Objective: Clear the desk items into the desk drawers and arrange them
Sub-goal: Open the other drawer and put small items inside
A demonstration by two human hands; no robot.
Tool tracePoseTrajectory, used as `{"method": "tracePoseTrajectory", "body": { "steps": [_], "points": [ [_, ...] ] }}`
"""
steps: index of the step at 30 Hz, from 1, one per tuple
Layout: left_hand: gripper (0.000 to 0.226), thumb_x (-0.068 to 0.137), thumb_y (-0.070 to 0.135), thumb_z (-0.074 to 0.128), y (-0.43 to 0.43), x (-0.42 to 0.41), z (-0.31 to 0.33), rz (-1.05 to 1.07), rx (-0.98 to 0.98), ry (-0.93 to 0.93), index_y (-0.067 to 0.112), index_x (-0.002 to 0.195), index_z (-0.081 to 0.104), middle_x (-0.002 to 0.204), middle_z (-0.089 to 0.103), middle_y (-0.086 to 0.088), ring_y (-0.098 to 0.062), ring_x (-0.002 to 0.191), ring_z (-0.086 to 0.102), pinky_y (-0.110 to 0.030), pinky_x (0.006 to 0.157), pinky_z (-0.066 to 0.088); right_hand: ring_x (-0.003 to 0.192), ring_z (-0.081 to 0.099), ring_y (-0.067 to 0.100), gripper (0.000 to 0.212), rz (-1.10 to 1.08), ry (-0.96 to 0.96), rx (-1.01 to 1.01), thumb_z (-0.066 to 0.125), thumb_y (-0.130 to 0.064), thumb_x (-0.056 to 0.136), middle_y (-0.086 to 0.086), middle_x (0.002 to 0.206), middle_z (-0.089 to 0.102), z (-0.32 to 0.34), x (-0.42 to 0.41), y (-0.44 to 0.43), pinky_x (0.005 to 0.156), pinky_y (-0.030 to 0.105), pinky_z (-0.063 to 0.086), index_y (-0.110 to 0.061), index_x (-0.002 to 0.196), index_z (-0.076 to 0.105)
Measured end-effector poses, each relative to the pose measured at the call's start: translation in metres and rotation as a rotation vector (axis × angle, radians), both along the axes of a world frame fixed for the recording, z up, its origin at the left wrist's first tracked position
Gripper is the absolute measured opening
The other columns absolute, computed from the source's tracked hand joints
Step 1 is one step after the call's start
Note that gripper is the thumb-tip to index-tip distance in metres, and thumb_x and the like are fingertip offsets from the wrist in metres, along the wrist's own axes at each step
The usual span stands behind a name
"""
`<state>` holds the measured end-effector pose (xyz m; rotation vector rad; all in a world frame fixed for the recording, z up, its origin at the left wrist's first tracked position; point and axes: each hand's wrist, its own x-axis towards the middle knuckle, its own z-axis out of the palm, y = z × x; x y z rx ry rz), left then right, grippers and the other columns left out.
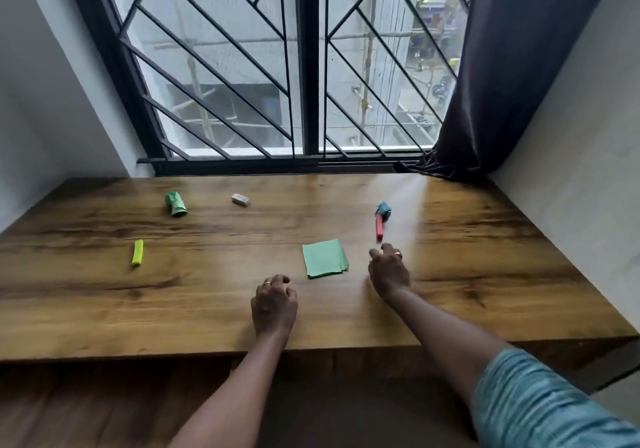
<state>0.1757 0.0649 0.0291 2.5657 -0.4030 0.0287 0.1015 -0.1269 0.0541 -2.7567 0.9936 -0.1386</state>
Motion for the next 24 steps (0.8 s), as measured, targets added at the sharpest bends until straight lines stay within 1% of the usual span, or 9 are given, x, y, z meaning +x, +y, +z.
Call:
{"method": "tracePoseTrajectory", "body": {
  "steps": [4,7,10,12,13,14,18,21,24],
  "points": [
    [0.03,0.093,0.021,0.051,-0.005,0.035,-0.002,0.085,0.038,-0.012,0.018,0.122,0.058,0.123,0.062,-0.005,-0.021,0.114,0.056,-0.031,0.095,0.044,0.113,0.048,0.035,0.034,-0.107,-0.053,0.094,0.033,-0.011,0.098,0.02,0.126,0.046,0.0,0.042,-0.035,0.092,0.041,0.045,-0.007,0.126,0.052],
    [0.029,0.091,0.019,0.051,-0.004,0.068,-0.006,0.146,0.059,0.015,0.018,0.118,0.061,0.122,0.062,-0.007,-0.024,0.115,0.054,-0.033,0.096,0.042,0.121,0.043,0.035,0.044,-0.205,-0.11,0.262,0.029,-0.026,0.098,0.022,0.132,0.044,-0.008,0.064,-0.054,0.099,0.043,0.036,-0.001,0.132,0.041],
    [0.028,0.089,0.019,0.053,-0.002,0.101,-0.004,0.239,0.058,0.027,0.015,0.115,0.063,0.12,0.062,-0.011,-0.028,0.116,0.053,-0.034,0.097,0.042,0.124,0.042,0.034,0.047,-0.246,-0.104,0.353,0.025,-0.024,0.098,0.024,0.134,0.044,-0.014,0.086,-0.065,0.103,0.042,0.033,0.004,0.132,0.041],
    [0.028,0.09,0.019,0.053,0.003,0.119,0.001,0.267,0.073,0.007,0.013,0.116,0.062,0.12,0.061,-0.011,-0.029,0.117,0.052,-0.034,0.098,0.041,0.121,0.045,0.037,0.04,-0.277,-0.133,0.327,0.029,-0.013,0.098,0.028,0.128,0.047,-0.015,0.095,-0.065,0.101,0.042,0.036,0.008,0.127,0.047],
    [0.029,0.09,0.019,0.052,0.006,0.127,0.004,0.272,0.088,-0.001,0.013,0.117,0.061,0.122,0.06,-0.011,-0.028,0.118,0.052,-0.034,0.098,0.041,0.118,0.047,0.038,0.037,-0.278,-0.14,0.276,0.031,-0.008,0.097,0.028,0.124,0.05,-0.017,0.1,-0.066,0.099,0.042,0.039,0.008,0.123,0.05],
    [0.03,0.091,0.02,0.052,0.01,0.137,0.007,0.282,0.103,0.002,0.012,0.119,0.06,0.123,0.059,-0.01,-0.028,0.119,0.051,-0.033,0.098,0.041,0.115,0.049,0.039,0.035,-0.276,-0.161,0.25,0.03,-0.006,0.096,0.028,0.122,0.052,-0.019,0.105,-0.064,0.096,0.042,0.04,0.008,0.121,0.052],
    [0.033,0.091,0.021,0.054,0.036,0.181,0.018,0.381,0.125,0.034,0.012,0.122,0.057,0.126,0.057,-0.011,-0.029,0.119,0.051,-0.033,0.097,0.042,0.108,0.054,0.04,0.032,-0.213,-0.13,0.153,0.031,-0.007,0.098,0.028,0.113,0.056,-0.023,0.123,-0.056,0.088,0.041,0.046,0.003,0.119,0.053],
    [0.034,0.091,0.023,0.056,0.063,0.217,0.022,0.492,0.117,0.061,0.009,0.122,0.054,0.127,0.055,-0.014,-0.029,0.122,0.049,-0.035,0.099,0.043,0.108,0.052,0.041,0.033,-0.199,-0.132,0.132,0.035,-0.01,0.097,0.027,0.112,0.054,-0.028,0.134,-0.047,0.087,0.041,0.046,0.0,0.12,0.056],
    [0.042,0.09,0.028,0.058,0.091,0.25,0.019,0.604,0.124,0.103,0.006,0.125,0.051,0.129,0.052,-0.015,-0.03,0.122,0.047,-0.036,0.1,0.042,0.105,0.051,0.045,0.031,-0.109,-0.129,0.075,0.041,-0.01,0.096,0.029,0.109,0.054,-0.031,0.15,-0.032,0.085,0.045,0.047,-0.002,0.121,0.057]
  ]
}}
